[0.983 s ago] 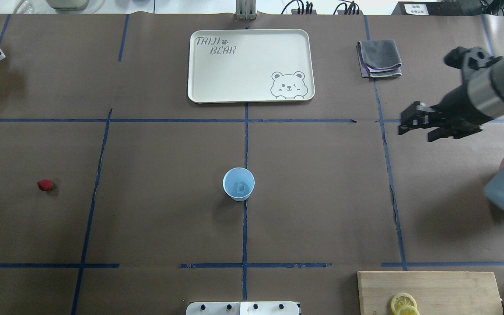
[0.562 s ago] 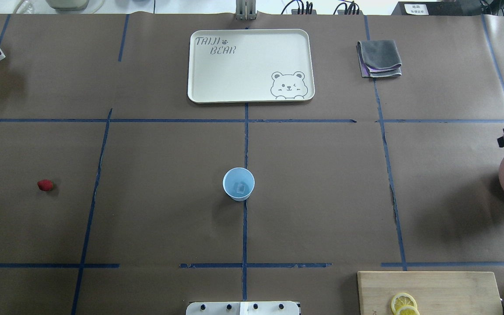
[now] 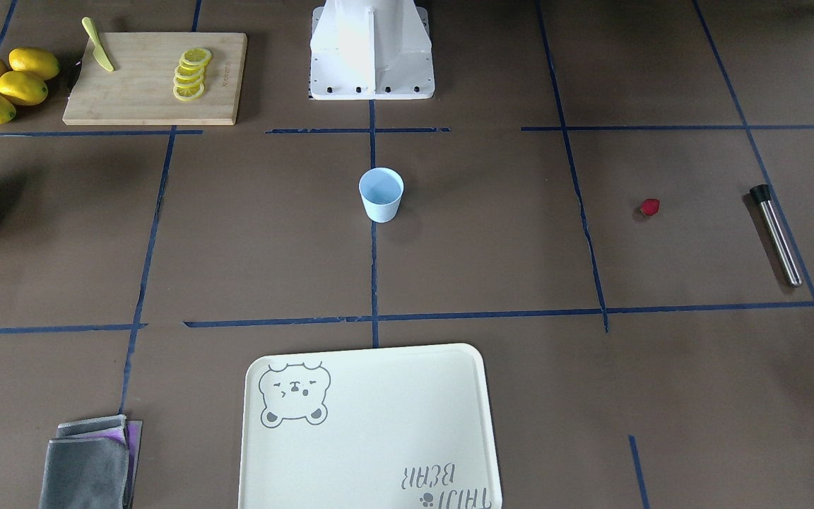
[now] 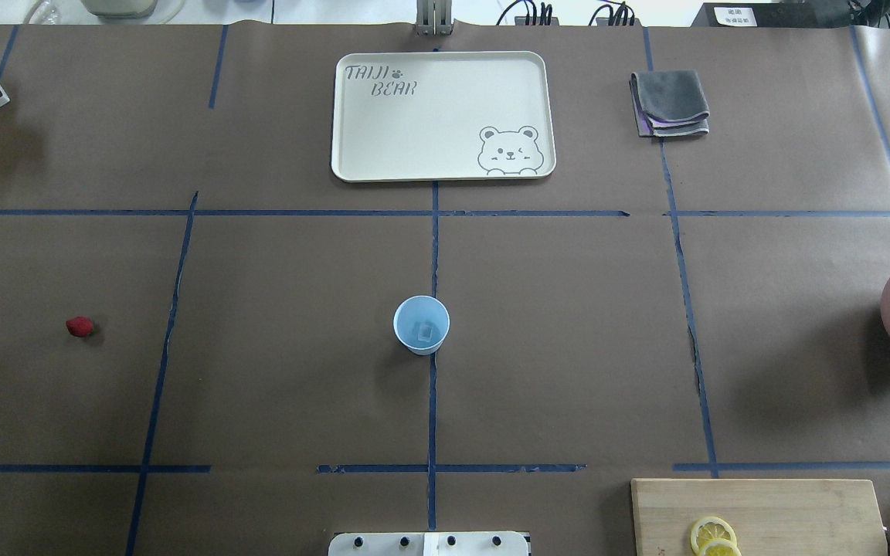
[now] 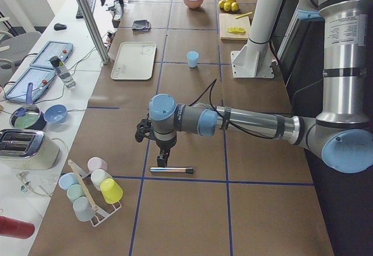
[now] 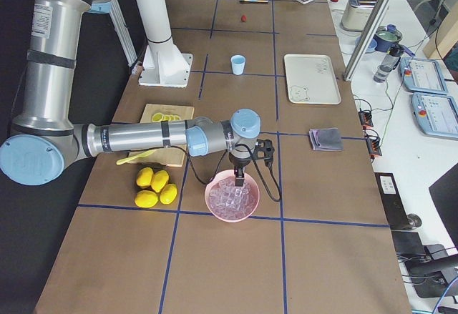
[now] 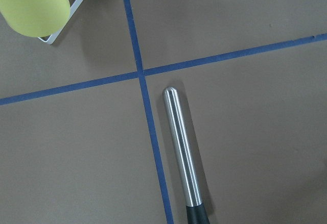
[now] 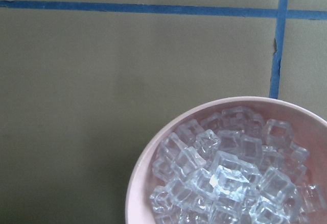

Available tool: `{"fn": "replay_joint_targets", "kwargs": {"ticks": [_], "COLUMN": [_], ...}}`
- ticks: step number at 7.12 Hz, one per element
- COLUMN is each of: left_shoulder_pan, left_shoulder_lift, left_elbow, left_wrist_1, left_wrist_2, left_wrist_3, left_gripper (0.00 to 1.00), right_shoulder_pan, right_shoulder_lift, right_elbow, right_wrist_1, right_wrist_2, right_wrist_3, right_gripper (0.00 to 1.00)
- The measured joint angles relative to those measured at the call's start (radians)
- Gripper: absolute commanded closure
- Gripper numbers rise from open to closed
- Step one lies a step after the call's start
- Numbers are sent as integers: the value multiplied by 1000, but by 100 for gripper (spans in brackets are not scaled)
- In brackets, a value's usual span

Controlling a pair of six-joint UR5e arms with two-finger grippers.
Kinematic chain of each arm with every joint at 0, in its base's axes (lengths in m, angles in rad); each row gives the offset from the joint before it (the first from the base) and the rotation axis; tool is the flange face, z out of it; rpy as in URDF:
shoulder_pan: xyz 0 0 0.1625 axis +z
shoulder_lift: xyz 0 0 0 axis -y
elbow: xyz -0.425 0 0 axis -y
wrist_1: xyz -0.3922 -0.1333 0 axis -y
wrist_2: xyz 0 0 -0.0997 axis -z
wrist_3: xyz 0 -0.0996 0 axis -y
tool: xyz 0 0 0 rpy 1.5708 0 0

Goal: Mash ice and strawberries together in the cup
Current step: 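Grasp another ice cube from the pink bowl with the right gripper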

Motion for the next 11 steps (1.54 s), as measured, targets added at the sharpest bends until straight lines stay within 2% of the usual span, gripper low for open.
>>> {"fn": "replay_joint_targets", "kwargs": {"ticks": [2,4,7,11], "left_shoulder_pan": [0,0,0,0], "left_shoulder_lift": [0,0,0,0], "left_elbow": [-1,-2,-3,1], "left_wrist_1": [0,0,0,0], "left_wrist_2": [0,-1,0,0], "left_wrist_3": [0,0,0,1], "left_gripper": [0,0,0,0], "right_shoulder_pan": [2,3,1,-27], "right_shoulder_lift": [7,12,19,28], "right_elbow": [-100,-160,-183,-189], "right_wrist_1": [101,170,192,227], "right_wrist_2": [8,8,6,-14], "right_wrist_3": [-18,-17,-17,-40], "right_gripper": [2,8,15,18]}}
